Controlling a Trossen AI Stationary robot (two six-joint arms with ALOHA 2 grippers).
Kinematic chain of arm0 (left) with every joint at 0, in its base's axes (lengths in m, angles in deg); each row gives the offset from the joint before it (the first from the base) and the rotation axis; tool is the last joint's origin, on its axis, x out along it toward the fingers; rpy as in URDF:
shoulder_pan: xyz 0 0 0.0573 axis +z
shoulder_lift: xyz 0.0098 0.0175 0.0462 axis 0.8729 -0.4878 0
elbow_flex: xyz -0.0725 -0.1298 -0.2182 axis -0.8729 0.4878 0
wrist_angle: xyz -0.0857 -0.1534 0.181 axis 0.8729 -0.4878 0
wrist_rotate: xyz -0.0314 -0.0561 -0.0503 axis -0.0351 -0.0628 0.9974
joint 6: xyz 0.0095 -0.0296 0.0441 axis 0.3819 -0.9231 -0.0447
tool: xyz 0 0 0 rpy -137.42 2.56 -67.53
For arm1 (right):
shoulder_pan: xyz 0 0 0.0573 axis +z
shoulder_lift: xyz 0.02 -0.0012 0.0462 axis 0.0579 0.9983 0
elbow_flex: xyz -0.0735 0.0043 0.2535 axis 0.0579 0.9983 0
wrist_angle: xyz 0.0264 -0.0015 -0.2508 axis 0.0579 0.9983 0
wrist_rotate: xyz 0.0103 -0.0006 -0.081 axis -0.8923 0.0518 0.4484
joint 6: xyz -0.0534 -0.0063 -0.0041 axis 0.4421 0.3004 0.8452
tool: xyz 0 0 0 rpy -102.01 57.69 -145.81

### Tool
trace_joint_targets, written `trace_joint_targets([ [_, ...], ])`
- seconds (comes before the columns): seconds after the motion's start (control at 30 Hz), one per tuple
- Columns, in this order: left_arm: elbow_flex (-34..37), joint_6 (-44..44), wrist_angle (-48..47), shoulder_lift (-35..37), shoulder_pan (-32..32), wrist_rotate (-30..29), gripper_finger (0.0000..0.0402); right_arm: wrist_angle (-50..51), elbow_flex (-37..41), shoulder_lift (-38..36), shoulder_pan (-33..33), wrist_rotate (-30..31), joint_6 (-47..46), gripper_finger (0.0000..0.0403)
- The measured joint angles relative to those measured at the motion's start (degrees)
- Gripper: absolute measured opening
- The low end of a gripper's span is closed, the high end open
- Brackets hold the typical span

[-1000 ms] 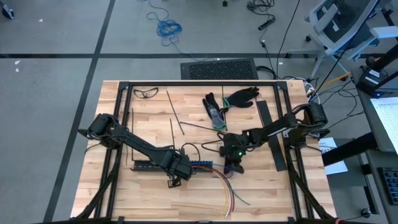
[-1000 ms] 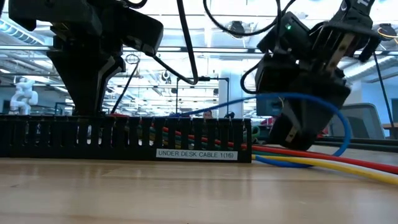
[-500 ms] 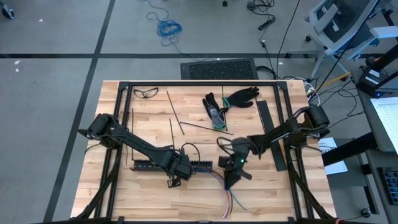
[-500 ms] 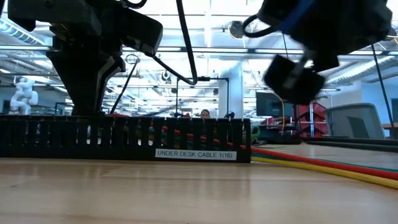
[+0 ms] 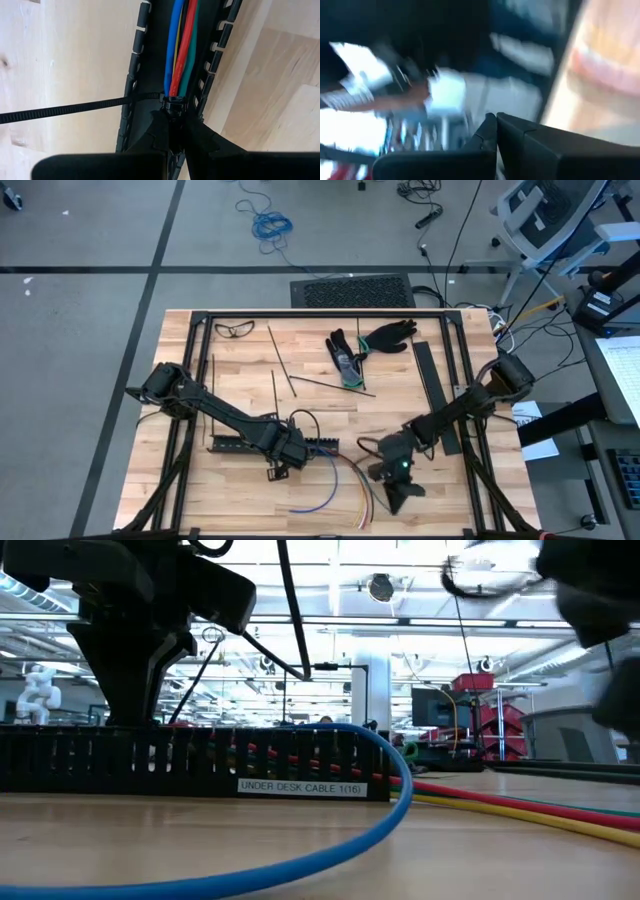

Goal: Ziptie cables
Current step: Put the zip tied cable wires into the black cable duct

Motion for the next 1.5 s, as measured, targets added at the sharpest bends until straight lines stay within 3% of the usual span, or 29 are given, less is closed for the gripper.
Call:
trace_joint_targets([
  [0.07,0.0,0.0,0.0,0.0,0.0,0.0,0.0030,-6.9,-1.2,0.0,-2.4,3.7,-3.3,0.0000],
  [0.13,0.0,0.0,0.0,0.0,0.0,0.0,0.0030,-6.8,-3.5,-0.1,-5.3,7.9,-2.4,0.0000],
  [0.2,0.0,0.0,0.0,0.0,0.0,0.0,0.0030,1.7,-6.9,-0.1,-8.0,14.1,1.7,0.0000],
  [0.3,0.0,0.0,0.0,0.0,0.0,0.0,0.0030,22.0,-13.2,0.4,-10.9,27.5,10.5,0.0000],
  [0.4,0.0,0.1,0.1,0.0,0.3,-0.3,0.0030,31.0,-18.4,1.7,-11.9,35.9,13.8,0.0000],
  [0.53,0.0,-0.3,1.7,0.0,1.4,-0.9,0.0030,33.5,-22.6,1.9,-11.8,38.5,14.1,0.0000],
  [0.8,0.0,-3.0,6.2,0.0,5.0,-1.4,0.0030,48.3,-25.3,2.0,-9.8,42.6,8.7,0.0000],
  [1.27,0.0,-4.3,7.0,0.0,6.0,-3.1,0.0030,41.0,-25.7,6.2,-6.5,52.4,-15.5,0.0000],
  [1.5,0.0,-4.9,6.9,0.0,6.2,-3.1,0.0030,52.2,-32.3,7.7,-3.3,54.7,-22.7,0.0000],
])
